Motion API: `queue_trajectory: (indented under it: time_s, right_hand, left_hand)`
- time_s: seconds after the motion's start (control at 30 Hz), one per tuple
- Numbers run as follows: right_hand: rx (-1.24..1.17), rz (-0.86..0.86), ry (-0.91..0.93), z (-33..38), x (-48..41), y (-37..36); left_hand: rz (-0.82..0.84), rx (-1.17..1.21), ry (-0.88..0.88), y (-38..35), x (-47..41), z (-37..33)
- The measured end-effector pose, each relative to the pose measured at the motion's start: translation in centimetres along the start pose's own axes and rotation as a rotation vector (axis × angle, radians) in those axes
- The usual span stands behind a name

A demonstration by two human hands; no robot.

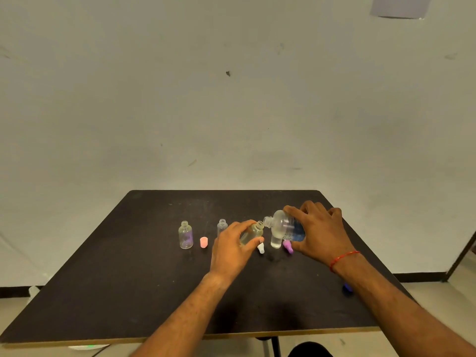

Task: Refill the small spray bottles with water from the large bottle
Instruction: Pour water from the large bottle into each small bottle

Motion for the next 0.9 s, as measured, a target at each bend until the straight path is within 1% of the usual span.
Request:
queue_trajectory:
  time_s: [0.6, 0.9]
  right_hand:
    - [0.096, 0.027, 0.026, 1.0, -0.6, 1.1]
    - [0.098, 0.015, 0.040, 1.3, -0.6, 1.5]
  left_hand:
    - [0.000, 0.006, 0.023, 0.1, 0.2, 0.2]
    - [-0.006, -0.006, 0.024, 0.1, 0.1, 0.3]
Point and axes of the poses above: each hand's wrist, its own x-axis away from the middle knuckle, its own y-axis out of the back of the hand, z = x × y, the point moved 8 cm from there along -x, towards the middle knuckle, and after that the axes turned 15 degrees about -x, right-handed, at the moved point
